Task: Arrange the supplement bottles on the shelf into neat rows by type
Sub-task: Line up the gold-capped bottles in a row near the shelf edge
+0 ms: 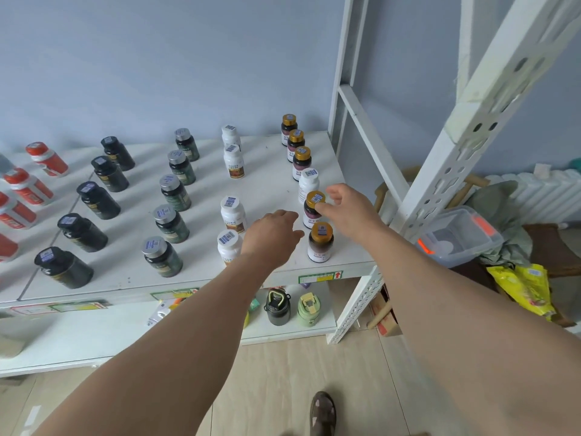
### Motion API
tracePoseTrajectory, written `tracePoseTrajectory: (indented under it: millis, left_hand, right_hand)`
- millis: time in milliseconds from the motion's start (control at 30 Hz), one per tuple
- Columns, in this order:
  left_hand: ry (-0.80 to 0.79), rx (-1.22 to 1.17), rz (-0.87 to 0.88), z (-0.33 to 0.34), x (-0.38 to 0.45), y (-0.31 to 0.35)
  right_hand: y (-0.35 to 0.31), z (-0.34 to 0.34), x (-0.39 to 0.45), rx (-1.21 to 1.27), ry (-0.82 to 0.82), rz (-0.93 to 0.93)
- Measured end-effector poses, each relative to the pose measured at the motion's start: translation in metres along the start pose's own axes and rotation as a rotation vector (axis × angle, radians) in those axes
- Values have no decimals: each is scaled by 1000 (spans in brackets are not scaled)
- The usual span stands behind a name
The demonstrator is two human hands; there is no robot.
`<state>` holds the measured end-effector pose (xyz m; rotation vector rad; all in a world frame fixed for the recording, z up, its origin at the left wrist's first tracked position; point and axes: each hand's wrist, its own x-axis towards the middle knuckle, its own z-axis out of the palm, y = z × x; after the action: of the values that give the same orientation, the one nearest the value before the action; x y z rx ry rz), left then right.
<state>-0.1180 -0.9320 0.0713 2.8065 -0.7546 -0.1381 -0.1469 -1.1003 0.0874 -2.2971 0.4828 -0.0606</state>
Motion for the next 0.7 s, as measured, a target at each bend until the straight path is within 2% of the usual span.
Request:
tracePoseTrajectory:
  millis: [300, 467, 700]
  left_hand:
    - [-61, -195, -141, 19, 43, -6]
    - [-103, -388, -187, 22, 54, -10]
    - [-199, -656, -179, 18, 62, -16]
  right_hand:
    - [10, 13, 49, -59, -176, 11]
    - [7, 10, 59, -86, -166, -24]
    - [-14, -8, 60, 2, -139, -50]
